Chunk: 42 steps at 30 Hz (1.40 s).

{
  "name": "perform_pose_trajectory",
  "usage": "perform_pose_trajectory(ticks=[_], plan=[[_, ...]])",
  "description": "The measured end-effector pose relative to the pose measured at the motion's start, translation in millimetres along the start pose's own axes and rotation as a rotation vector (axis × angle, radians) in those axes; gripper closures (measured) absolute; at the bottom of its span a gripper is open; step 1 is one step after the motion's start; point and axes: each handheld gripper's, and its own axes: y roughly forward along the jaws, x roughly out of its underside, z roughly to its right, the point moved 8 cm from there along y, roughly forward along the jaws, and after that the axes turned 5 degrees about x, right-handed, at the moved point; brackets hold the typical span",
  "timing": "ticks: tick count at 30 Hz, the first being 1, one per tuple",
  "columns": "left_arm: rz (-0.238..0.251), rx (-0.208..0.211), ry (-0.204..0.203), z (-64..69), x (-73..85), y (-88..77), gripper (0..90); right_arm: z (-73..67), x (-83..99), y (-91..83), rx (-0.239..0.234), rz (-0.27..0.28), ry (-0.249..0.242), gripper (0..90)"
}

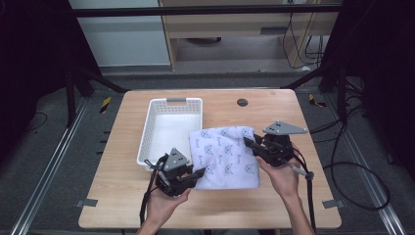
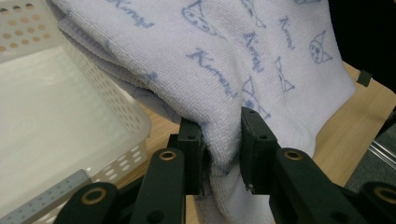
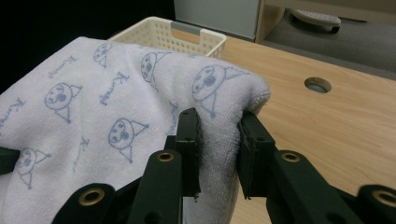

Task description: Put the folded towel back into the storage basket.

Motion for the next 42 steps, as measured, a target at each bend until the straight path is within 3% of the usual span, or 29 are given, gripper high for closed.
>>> perform_pose_trajectory(ticks=[27, 42], plan=[[0.051, -0.047, -0.039, -40.5, -17.9, -40.2, 72.2, -30.4, -47.8, 24.6, -0.042, 0.041, -0.022, 72.7], [0.104, -0.070, -0.100, -74.3, -24.9, -67.5, 72.2, -54.2, -77.6, 46.7, -0.059, 0.056, -0.038, 72.7]])
